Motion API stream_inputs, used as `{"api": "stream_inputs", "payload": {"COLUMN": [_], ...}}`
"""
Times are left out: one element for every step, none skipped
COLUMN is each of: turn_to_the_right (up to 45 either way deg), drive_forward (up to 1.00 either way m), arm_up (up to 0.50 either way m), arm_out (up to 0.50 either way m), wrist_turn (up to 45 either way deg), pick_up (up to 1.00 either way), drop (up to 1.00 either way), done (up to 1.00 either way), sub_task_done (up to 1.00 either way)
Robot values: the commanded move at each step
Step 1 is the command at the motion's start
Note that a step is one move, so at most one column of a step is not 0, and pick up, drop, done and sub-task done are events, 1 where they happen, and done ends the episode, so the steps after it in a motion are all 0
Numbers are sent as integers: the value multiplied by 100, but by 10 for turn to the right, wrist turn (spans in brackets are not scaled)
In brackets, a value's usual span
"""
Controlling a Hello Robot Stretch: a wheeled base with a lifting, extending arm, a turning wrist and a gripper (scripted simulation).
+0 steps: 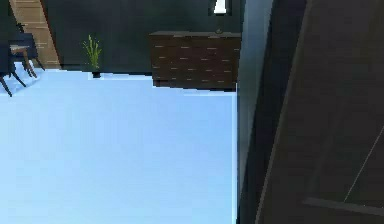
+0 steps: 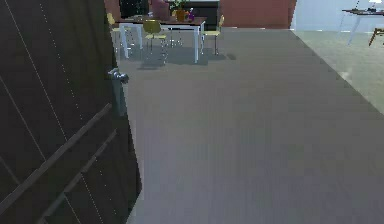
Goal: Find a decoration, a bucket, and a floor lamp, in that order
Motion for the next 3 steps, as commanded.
{"api": "stream_inputs", "payload": {"turn_to_the_right": [0,-450,-210], "drive_forward": [25,0,0], "arm_up": [0,0,0], "arm_out": [0,0,0], "wrist_turn": [0,0,0], "pick_up": [0,0,0], "drop": [0,0,0], "done": [0,0,0], "sub_task_done": [0,0,0]}}
